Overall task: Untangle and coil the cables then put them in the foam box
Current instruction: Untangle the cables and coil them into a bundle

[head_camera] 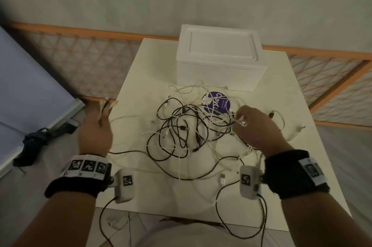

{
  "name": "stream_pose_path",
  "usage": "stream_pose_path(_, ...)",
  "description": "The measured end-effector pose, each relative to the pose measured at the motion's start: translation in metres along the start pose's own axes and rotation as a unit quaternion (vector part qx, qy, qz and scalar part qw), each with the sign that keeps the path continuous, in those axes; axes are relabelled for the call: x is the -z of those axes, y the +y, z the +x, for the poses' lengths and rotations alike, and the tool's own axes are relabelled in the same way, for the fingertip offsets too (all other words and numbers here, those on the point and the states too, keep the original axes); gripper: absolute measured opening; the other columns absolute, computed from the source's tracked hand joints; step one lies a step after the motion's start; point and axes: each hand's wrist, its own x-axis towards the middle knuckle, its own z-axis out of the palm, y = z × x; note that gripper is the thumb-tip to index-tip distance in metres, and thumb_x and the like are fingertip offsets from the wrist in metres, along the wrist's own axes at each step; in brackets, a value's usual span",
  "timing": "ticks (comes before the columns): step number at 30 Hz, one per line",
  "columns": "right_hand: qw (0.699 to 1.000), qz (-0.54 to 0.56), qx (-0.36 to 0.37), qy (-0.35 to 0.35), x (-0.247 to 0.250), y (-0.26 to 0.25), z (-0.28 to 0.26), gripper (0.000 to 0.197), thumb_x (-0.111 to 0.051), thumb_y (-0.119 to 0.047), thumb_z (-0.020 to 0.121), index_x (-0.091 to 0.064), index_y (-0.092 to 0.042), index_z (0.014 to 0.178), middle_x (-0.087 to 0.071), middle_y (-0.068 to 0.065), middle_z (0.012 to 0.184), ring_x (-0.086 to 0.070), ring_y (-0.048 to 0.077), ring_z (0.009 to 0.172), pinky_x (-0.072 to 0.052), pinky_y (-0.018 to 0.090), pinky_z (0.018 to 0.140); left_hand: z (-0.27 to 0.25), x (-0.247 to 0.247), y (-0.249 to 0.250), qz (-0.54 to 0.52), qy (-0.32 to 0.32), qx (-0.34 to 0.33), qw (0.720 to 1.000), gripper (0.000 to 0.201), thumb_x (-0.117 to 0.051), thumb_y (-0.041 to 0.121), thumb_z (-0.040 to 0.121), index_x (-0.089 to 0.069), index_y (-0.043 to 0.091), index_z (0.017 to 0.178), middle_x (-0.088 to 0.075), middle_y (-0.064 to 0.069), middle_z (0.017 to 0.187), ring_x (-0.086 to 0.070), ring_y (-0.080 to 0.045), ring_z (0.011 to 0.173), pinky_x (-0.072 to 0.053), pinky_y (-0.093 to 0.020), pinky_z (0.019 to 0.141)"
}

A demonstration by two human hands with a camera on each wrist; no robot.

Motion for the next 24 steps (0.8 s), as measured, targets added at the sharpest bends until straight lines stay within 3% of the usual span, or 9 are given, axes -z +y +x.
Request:
stream_pose_path(2,0.998,-0.002,0.063,-0.006,-0.012,-0.038,-0.008,0.017,-0.060,-0.027,0.079,-0.053,-0.023,0.094,-0.058,-0.006,0.092,-0.055,0.016,0.082,-0.041,0.028,0.067,-0.023,0.000,0.050,-0.128,-0.063,-0.064,0.988,0.026,-0.045,0.027,0.100,-0.059,0.005,0.100,-0.063,-0.017,0.089,-0.060,-0.036,0.083,-0.045,-0.041,0.072)
stream_pose_path(5,0.985,0.022,0.172,-0.004,-0.031,-0.086,-0.018,0.016,-0.056,-0.019,0.080,-0.052,-0.017,0.096,-0.060,0.000,0.089,-0.056,0.019,0.079,-0.040,0.031,0.064,-0.079,-0.023,0.114,-0.271,-0.285,-0.027,0.919,0.017,-0.047,0.028,0.099,-0.052,0.026,0.083,-0.056,0.010,0.063,-0.050,-0.001,0.053,-0.038,-0.022,0.051)
stream_pose_path(7,0.979,0.061,0.195,-0.012,-0.034,-0.098,-0.022,0.017,-0.054,-0.013,0.078,-0.051,-0.017,0.094,-0.061,0.001,0.083,-0.057,0.022,0.078,-0.042,0.033,0.064,-0.100,-0.041,0.122,-0.256,-0.338,-0.068,0.903,0.026,-0.043,0.033,0.101,-0.045,0.031,0.075,-0.047,0.010,0.057,-0.043,-0.004,0.049,-0.035,-0.028,0.055)
stream_pose_path(10,0.983,0.081,0.157,-0.045,-0.029,-0.085,-0.026,0.019,-0.057,-0.022,0.079,-0.049,-0.025,0.096,-0.060,-0.005,0.077,-0.058,0.017,0.074,-0.048,0.033,0.067,-0.088,-0.044,0.102,-0.194,-0.316,-0.110,0.922,0.025,-0.042,0.030,0.101,-0.044,0.022,0.077,-0.046,0.005,0.060,-0.042,-0.012,0.053,-0.035,-0.030,0.056)
stream_pose_path(14,0.974,-0.081,0.213,-0.011,-0.040,-0.055,-0.035,0.033,-0.047,-0.060,0.086,-0.053,-0.032,0.104,-0.066,-0.009,0.090,-0.062,0.011,0.084,-0.048,0.027,0.067,-0.056,-0.039,0.072,-0.212,-0.262,-0.031,0.941,0.027,-0.042,0.031,0.101,-0.043,0.018,0.078,-0.043,0.000,0.062,-0.041,-0.016,0.055,-0.036,-0.028,0.054)
stream_pose_path(17,0.976,-0.114,0.187,-0.010,-0.052,-0.039,-0.035,0.036,-0.037,-0.058,0.093,-0.057,-0.029,0.101,-0.067,-0.006,0.089,-0.062,0.014,0.086,-0.044,0.028,0.067,-0.047,-0.033,0.054,-0.237,-0.272,0.029,0.932,0.026,-0.042,0.029,0.101,-0.043,0.020,0.077,-0.045,-0.002,0.063,-0.039,-0.015,0.051,-0.032,-0.025,0.045)
stream_pose_path(19,0.973,-0.175,0.127,-0.082,-0.055,-0.031,-0.035,0.037,-0.035,-0.055,0.094,-0.059,-0.028,0.103,-0.067,-0.004,0.097,-0.062,0.017,0.095,-0.045,0.030,0.077,-0.047,-0.025,0.051,-0.268,-0.292,0.048,0.917,0.020,-0.043,0.027,0.102,-0.048,0.019,0.084,-0.058,0.000,0.077,-0.048,-0.015,0.052,-0.031,-0.022,0.042)
stream_pose_path(21,0.951,-0.254,0.073,-0.160,-0.053,-0.030,-0.035,0.037,-0.046,-0.048,0.087,-0.055,-0.030,0.118,-0.059,-0.003,0.121,-0.052,0.019,0.117,-0.037,0.039,0.098,-0.045,-0.016,0.051,-0.313,-0.282,0.060,0.905,0.014,-0.043,0.025,0.102,-0.053,0.019,0.093,-0.060,0.004,0.097,-0.056,-0.012,0.055,-0.034,-0.022,0.044)
stream_pose_path(24,0.970,-0.179,0.101,-0.126,-0.037,-0.054,-0.035,0.075,-0.060,-0.039,0.075,-0.031,-0.020,0.142,-0.031,0.004,0.148,-0.024,0.023,0.139,-0.013,0.047,0.116,-0.044,-0.004,0.062,-0.436,-0.260,0.084,0.857,0.019,-0.042,0.019,0.102,-0.052,0.017,0.086,-0.055,0.001,0.085,-0.042,-0.008,0.050,-0.034,-0.021,0.045)
